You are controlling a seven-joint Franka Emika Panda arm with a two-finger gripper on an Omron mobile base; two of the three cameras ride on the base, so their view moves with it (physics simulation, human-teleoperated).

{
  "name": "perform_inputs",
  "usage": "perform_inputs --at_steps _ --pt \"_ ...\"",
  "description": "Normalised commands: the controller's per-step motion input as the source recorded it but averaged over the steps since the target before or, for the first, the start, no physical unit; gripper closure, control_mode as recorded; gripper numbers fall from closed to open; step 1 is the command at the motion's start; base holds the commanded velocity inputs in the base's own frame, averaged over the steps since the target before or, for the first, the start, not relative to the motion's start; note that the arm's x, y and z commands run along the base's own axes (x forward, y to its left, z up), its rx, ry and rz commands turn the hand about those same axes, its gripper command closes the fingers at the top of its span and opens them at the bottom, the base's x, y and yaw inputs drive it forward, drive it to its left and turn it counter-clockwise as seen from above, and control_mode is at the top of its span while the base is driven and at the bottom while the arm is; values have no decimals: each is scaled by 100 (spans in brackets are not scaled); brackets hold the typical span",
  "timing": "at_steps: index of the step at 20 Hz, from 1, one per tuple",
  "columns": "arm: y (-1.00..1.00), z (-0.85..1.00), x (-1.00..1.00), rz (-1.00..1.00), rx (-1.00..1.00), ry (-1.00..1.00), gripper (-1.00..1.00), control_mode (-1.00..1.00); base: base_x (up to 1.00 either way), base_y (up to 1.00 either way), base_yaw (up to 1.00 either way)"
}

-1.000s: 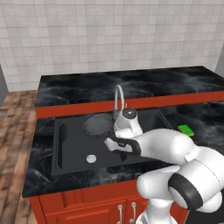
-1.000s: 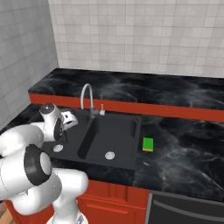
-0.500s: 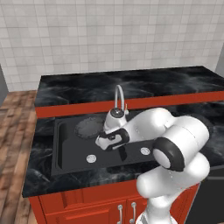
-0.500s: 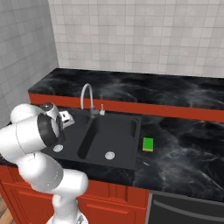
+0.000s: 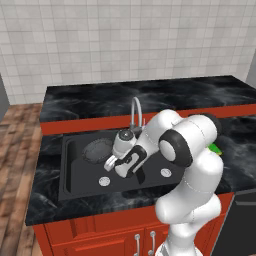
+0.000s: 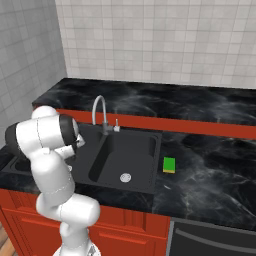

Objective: Pick the pan and sponge and place them into the sink. Then turn on the water.

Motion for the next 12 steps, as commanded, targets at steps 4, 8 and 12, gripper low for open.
perform_inputs --at_steps 4,8,12 --pt "15 -45 30 0 -4 0 100 -100 0 0 0" --pt "20 -45 37 0 -3 0 100 -100 0 0 0" --pt "32 -44 36 0 -1 0 100 -100 0 0 0"
